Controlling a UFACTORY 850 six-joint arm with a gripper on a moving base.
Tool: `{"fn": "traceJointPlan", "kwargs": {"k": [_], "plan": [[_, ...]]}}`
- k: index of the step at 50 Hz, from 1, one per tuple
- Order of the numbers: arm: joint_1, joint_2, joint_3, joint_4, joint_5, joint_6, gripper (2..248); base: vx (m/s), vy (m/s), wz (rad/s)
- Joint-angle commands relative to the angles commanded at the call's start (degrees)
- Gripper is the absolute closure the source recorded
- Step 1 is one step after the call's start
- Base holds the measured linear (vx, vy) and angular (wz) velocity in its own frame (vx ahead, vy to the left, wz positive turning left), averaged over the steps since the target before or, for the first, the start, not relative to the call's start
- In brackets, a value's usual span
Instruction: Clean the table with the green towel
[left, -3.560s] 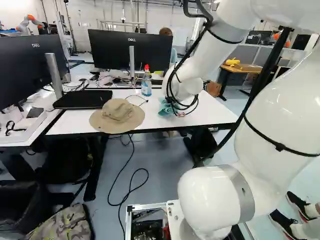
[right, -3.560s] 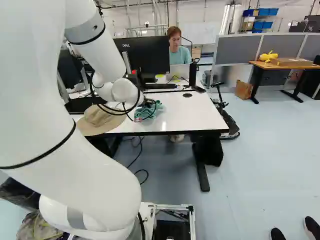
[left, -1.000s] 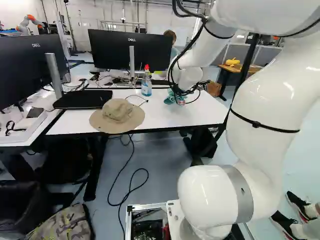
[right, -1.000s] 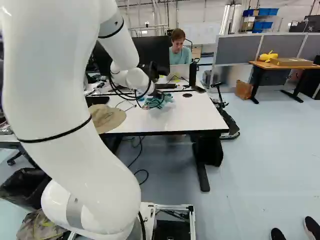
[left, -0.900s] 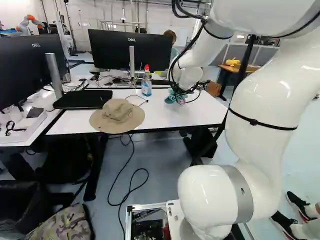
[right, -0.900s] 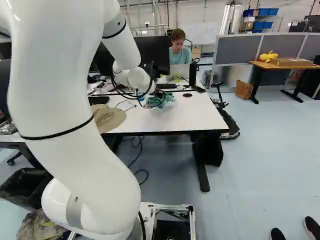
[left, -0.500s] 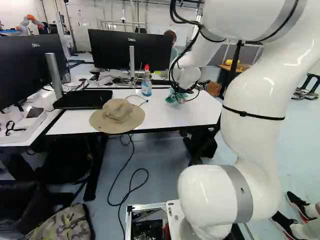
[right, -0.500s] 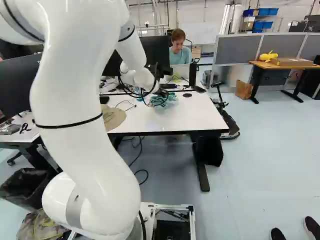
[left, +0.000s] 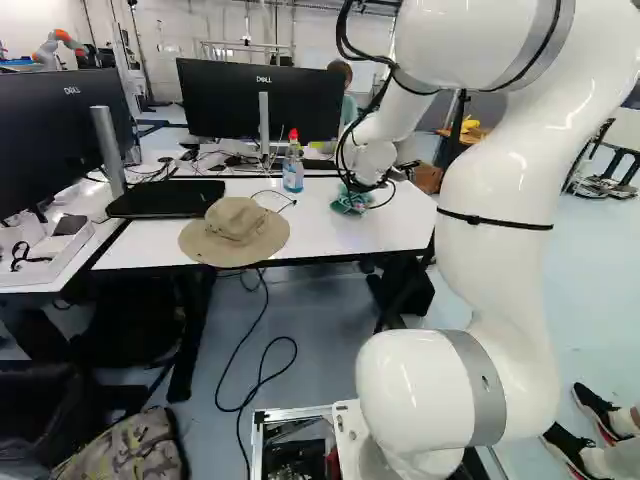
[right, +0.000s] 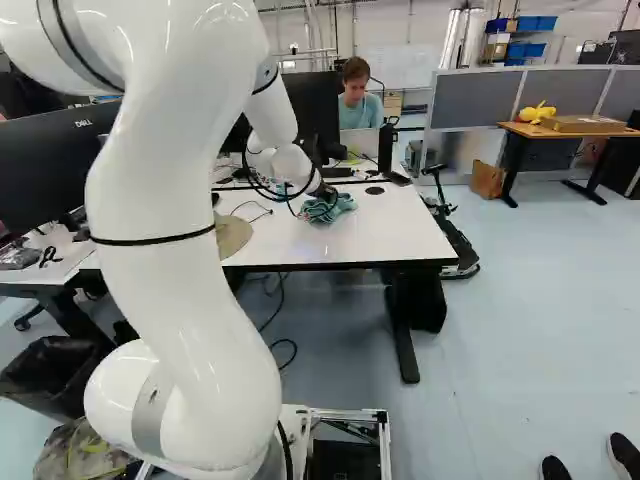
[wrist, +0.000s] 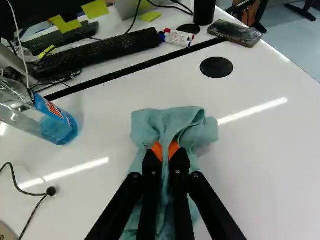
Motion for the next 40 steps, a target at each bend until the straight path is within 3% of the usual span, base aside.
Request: {"fn": "traceJointPlan", "kwargs": {"k": [14,40], "plan": [[0.0,-2.1,-0.5,0.0,0.0,0.0,217,0.0,0.0,0.0],[0.0,-2.1,-0.5,0.0,-2.0,0.0,217,0.0,0.0,0.0]]}}
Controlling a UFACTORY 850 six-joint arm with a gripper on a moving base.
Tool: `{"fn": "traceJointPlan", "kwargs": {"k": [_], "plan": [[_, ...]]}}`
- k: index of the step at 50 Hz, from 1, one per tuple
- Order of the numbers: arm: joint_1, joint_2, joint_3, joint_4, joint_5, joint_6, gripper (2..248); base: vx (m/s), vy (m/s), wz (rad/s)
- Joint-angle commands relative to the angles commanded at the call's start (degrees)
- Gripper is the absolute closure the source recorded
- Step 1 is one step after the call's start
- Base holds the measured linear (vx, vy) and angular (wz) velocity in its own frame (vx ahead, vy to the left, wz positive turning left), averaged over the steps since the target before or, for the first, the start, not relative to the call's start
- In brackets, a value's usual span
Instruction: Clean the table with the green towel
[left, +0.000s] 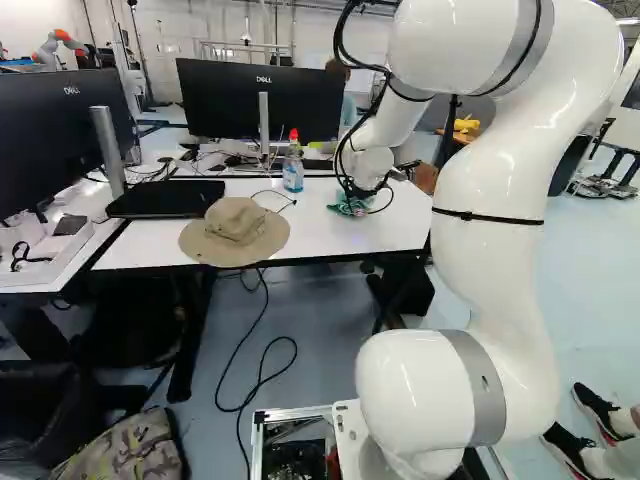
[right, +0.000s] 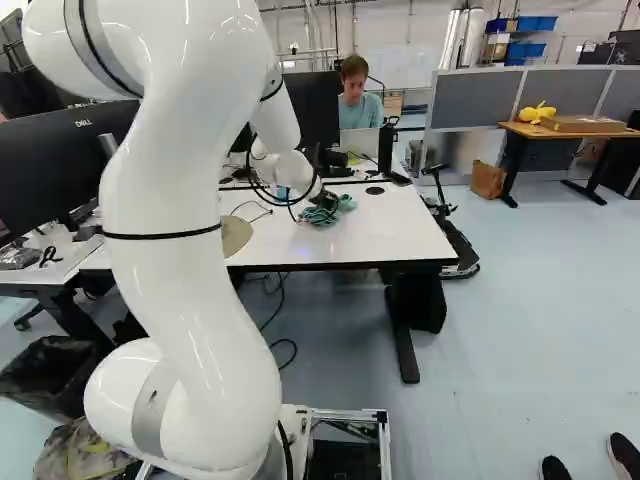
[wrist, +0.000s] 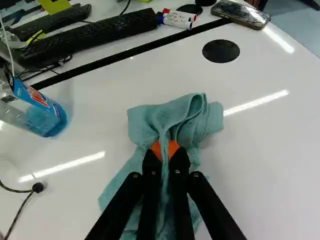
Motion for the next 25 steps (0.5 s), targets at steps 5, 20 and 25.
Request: {"fn": "traceJointPlan", "kwargs": {"k": [5,20,25], "plan": [[0.0,0.0,0.0,0.0,-0.6,0.0,217,0.0,0.0,0.0],[0.6,0.1,0.1,0.0,-0.7,0.0,217,0.0,0.0,0.0],[1.3,0.4,0.5,0.0,-0.7,0.0,217,0.0,0.0,0.0]]}}
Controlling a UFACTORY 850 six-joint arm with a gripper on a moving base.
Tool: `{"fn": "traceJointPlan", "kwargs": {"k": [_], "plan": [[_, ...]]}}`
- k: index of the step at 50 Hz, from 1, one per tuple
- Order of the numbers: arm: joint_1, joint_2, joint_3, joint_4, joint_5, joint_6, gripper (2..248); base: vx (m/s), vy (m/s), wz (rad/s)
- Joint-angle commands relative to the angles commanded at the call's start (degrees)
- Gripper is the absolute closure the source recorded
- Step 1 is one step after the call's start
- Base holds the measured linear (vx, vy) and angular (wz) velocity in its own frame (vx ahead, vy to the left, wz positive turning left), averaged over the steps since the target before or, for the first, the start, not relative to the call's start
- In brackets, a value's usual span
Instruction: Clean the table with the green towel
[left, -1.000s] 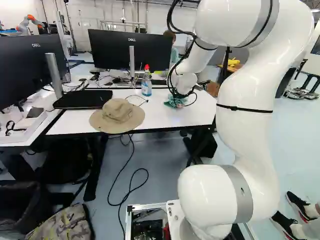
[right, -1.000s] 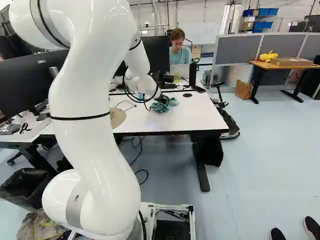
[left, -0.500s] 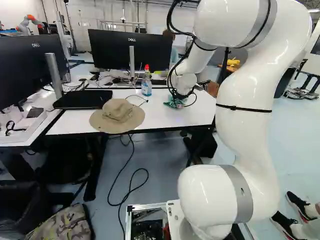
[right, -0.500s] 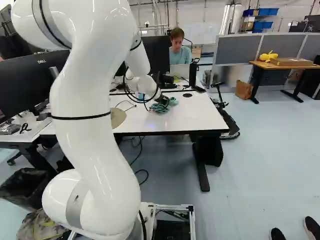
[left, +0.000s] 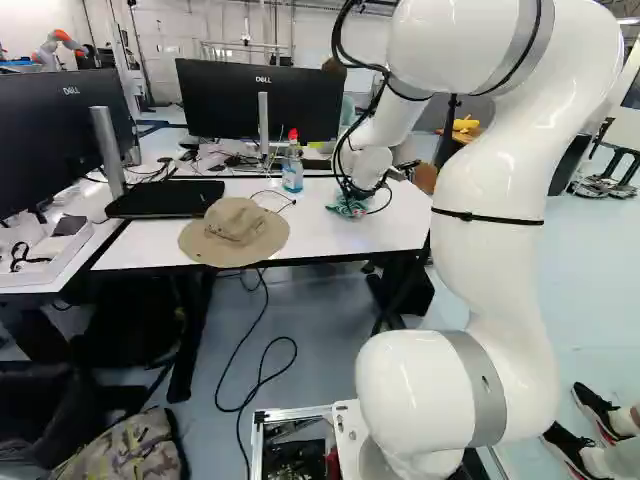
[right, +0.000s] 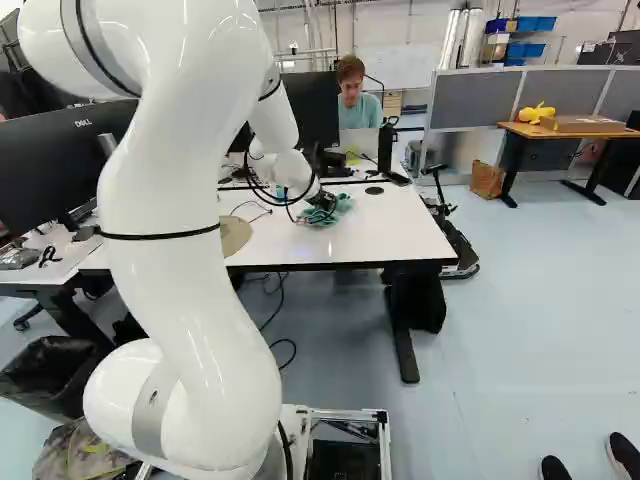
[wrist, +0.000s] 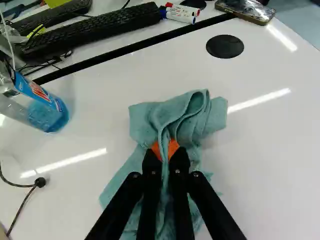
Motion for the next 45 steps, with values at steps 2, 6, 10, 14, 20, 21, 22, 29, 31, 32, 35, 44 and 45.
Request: {"fn": "traceJointPlan", "kwargs": {"k": [2,6,10,14,20,21,22,29,31,32,35,44,45], "plan": [[0.3,0.1,0.2,0.0,0.0,0.0,217,0.0,0.0,0.0],[1.0,0.5,0.6,0.0,0.0,0.0,217,0.0,0.0,0.0],[1.6,0.9,1.2,0.0,0.0,0.0,217,0.0,0.0,0.0],[2.3,1.4,1.8,0.0,0.0,0.0,217,0.0,0.0,0.0],[3.1,2.4,3.0,0.0,0.0,0.0,217,0.0,0.0,0.0],[3.3,2.6,3.3,0.0,0.0,0.0,217,0.0,0.0,0.0],[3.4,2.8,3.5,0.0,0.0,0.0,217,0.0,0.0,0.0],[4.2,4.3,5.3,0.0,0.0,0.0,217,0.0,0.0,0.0],[4.5,4.7,5.8,0.0,0.0,0.0,217,0.0,0.0,0.0],[4.6,4.9,6.1,0.0,0.0,0.0,217,0.0,0.0,0.0],[4.9,5.6,6.9,0.0,0.0,0.0,217,0.0,0.0,0.0],[5.8,7.8,9.5,0.0,0.0,0.0,217,0.0,0.0,0.0],[5.9,8.0,9.8,0.0,0.0,0.0,217,0.0,0.0,0.0]]}}
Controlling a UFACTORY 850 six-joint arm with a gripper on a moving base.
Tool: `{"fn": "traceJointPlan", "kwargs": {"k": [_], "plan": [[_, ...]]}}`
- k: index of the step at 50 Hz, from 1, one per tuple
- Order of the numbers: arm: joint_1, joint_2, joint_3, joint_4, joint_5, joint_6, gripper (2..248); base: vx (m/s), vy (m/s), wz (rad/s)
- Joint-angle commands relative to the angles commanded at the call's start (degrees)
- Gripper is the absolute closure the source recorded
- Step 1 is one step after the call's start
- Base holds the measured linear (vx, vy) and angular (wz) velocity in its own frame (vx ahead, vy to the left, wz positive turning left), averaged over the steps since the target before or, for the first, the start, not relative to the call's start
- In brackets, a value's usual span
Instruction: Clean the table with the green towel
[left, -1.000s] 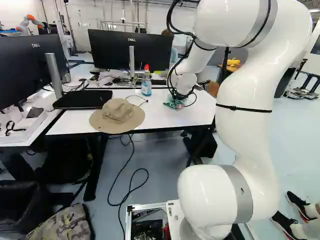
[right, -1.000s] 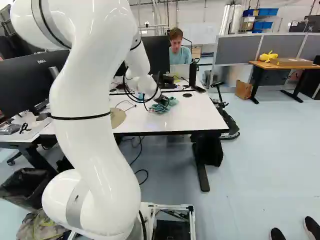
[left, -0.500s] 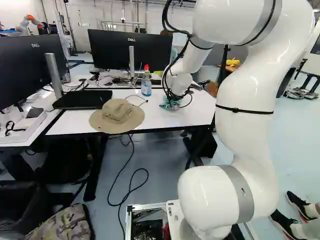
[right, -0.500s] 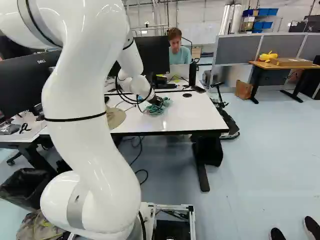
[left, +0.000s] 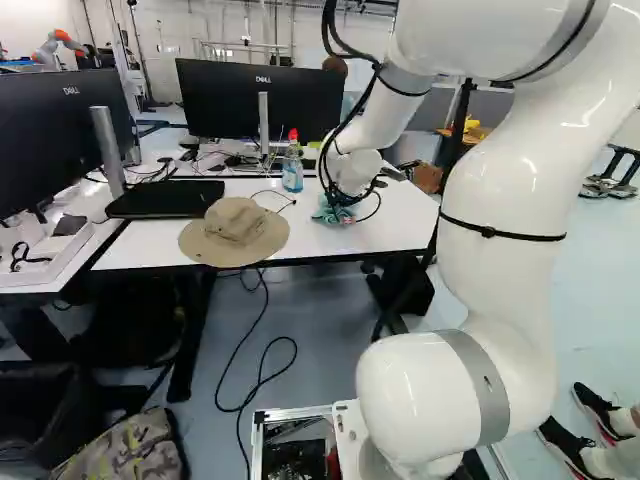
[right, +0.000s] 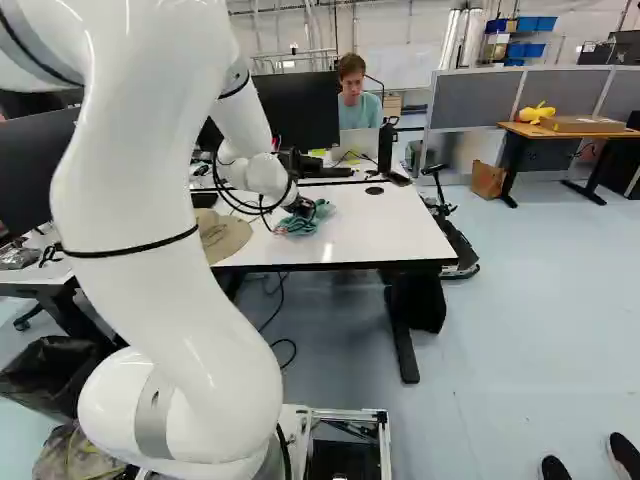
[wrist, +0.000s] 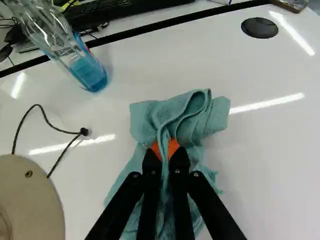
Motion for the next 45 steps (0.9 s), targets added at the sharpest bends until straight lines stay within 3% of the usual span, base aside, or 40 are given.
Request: {"fn": "traceJointPlan", "kwargs": {"k": [18,30,45], "plan": [[-0.2,4.4,5.1,0.0,0.0,0.0,217,0.0,0.0,0.0],[-2.2,6.2,7.1,0.0,0.0,0.0,217,0.0,0.0,0.0],[-5.1,5.6,6.5,0.0,0.0,0.0,217,0.0,0.0,0.0]]}}
